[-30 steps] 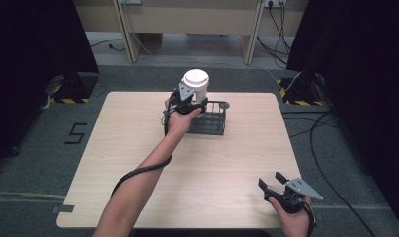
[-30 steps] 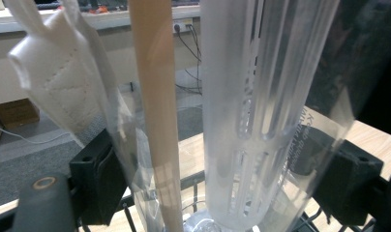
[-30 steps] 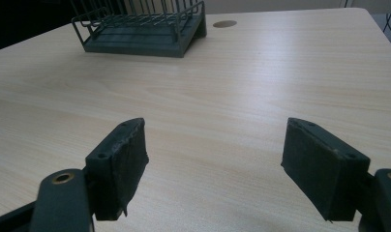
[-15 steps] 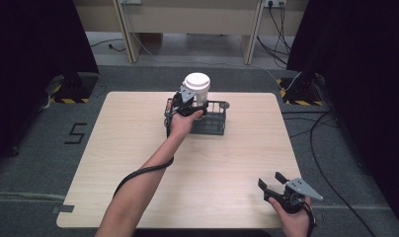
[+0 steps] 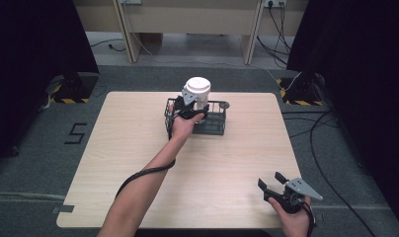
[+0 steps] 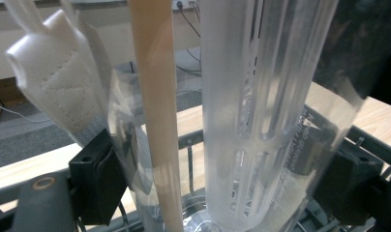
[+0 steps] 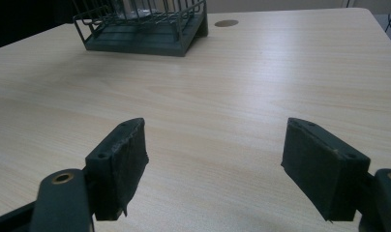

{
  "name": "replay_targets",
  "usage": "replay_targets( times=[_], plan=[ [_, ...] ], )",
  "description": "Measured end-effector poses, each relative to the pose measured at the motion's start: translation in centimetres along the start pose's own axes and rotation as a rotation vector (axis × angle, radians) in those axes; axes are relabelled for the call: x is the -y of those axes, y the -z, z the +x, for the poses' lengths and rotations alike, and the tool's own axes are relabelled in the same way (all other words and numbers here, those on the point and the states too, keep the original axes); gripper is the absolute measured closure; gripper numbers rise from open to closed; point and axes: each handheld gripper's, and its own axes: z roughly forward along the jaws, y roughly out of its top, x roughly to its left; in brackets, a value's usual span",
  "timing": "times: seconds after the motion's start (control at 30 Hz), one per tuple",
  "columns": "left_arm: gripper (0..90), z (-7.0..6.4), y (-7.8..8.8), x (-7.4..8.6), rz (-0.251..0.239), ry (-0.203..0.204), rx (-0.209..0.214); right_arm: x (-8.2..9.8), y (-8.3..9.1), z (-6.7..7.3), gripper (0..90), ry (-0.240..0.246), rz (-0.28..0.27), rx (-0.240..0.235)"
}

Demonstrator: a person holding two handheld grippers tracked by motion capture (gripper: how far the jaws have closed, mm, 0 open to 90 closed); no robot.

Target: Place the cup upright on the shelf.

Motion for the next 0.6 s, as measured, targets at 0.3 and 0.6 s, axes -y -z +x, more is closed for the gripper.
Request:
replay_targets(
  times=[0.3, 0.6],
  plan=[
    [17.4, -0.19, -0.06, 0.23, 0.003, -0.006, 0.002, -0.01, -0.02, 0.03, 24.6, 0.003, 0.002, -0.002],
    [17.0, -0.08, 0.16, 0.24, 0.014, -0.001, 0.011, -0.02, -0.05, 0.14, 24.4, -0.001, 0.009, -0.005]
  ],
)
